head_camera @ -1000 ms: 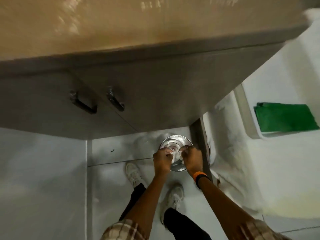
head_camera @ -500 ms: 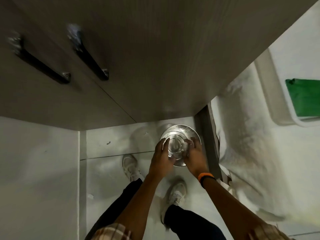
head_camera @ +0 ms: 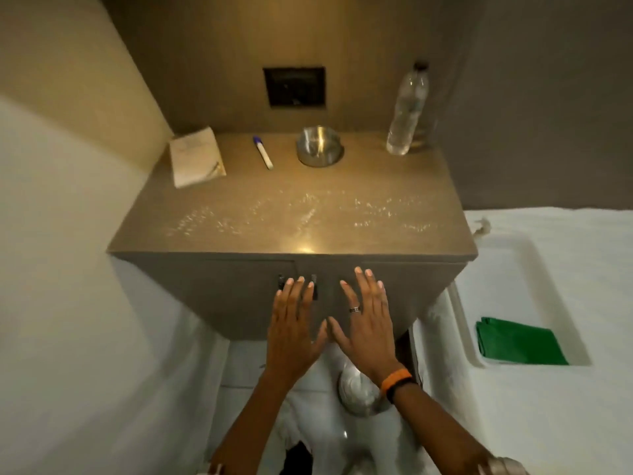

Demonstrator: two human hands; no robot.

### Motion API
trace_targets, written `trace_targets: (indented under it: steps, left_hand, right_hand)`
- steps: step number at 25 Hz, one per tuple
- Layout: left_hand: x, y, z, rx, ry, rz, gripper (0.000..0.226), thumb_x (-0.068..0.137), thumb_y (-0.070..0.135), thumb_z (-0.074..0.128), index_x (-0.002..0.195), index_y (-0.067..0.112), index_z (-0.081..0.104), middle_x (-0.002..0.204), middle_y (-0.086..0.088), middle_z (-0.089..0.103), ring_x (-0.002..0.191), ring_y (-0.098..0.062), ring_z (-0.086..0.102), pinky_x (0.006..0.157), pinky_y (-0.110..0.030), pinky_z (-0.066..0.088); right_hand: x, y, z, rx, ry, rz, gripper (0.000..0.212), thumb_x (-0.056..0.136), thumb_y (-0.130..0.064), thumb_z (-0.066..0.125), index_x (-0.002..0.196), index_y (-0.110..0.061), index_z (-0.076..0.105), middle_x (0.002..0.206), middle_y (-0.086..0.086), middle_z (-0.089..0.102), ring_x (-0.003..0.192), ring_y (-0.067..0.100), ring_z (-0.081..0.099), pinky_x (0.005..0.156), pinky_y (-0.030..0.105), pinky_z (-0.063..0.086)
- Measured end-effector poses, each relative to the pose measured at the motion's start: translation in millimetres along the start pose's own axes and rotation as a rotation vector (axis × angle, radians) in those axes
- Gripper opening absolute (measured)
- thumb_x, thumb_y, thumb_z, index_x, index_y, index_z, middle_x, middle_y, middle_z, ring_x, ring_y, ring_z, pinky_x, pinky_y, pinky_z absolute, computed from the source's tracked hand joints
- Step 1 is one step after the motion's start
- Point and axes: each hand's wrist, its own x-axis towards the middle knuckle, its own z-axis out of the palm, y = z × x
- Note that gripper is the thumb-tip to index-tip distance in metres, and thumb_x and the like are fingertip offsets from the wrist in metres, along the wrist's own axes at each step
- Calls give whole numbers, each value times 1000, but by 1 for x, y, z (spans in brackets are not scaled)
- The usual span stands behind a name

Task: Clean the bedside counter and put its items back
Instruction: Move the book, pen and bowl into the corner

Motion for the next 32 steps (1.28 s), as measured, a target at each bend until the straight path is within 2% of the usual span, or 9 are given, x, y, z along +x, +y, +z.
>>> trace_targets:
  steps: [3,7,10,13,16,19,23,28,32]
  left_hand:
    - [45,-22,-63,76,114,-15,77,93,48,56,154,8,30,162,-14,29,154,-30,17,120,-56,24]
    - [87,-75,-114,205,146,-95,84,94,60,42,159,18,10,167,-9,13,156,-24,3,126,-49,10]
    - [114,-125,-132,243,110,-157,84,94,62,42,159,21,8,167,-8,12,155,-25,6,125,-47,12]
    - [152,-184,-145,289,-27,-214,83,96,59,41,158,21,1,167,-10,8,155,-28,6,125,-50,16]
    - [196,-240,-151,286,-105,-208,71,101,46,43,157,17,11,165,-11,16,153,-30,14,123,-50,25]
    - [239,-280,-157,235,-126,-160,61,100,23,52,154,14,25,160,-12,29,148,-28,27,120,-45,33]
    - [260,-314,-154,243,-173,-90,66,90,0,63,149,13,37,155,-12,38,143,-27,36,117,-41,35]
    - [263,-347,-158,263,-128,-124,58,89,-4,62,144,10,46,151,-12,46,141,-27,40,117,-39,37]
    - [272,-354,-160,231,-76,-213,50,92,-4,57,140,7,51,148,-12,50,139,-27,43,113,-36,38]
  right_hand:
    - [65,-44,-38,1,52,-123,78,94,-57,52,158,-15,31,170,17,11,159,33,8,128,54,15]
    - [134,-99,-51,7,92,-181,79,93,-60,50,156,-15,34,169,16,16,159,34,11,129,54,15]
    - [177,-139,-34,43,48,-191,79,92,-60,54,155,-17,33,168,15,19,158,33,16,129,52,17]
    - [234,-179,-5,134,-77,-161,76,94,-57,55,156,-19,30,168,13,21,154,32,26,126,51,26]
    - [303,-211,22,133,-168,-111,68,98,-45,54,156,-19,30,162,12,32,145,32,40,116,48,36]
    - [362,-234,46,136,-245,-39,60,102,-28,54,156,-14,33,159,15,37,140,35,44,116,50,39]
    - [400,-255,73,205,-302,-22,39,98,-11,55,138,-11,56,140,14,58,129,34,53,111,44,44]
    - [413,-284,96,307,-226,-49,32,97,-2,53,125,-6,67,131,15,66,122,34,59,109,43,46]
    - [419,-291,103,305,-223,-9,30,98,-6,54,124,-8,68,129,14,67,119,36,57,103,40,45]
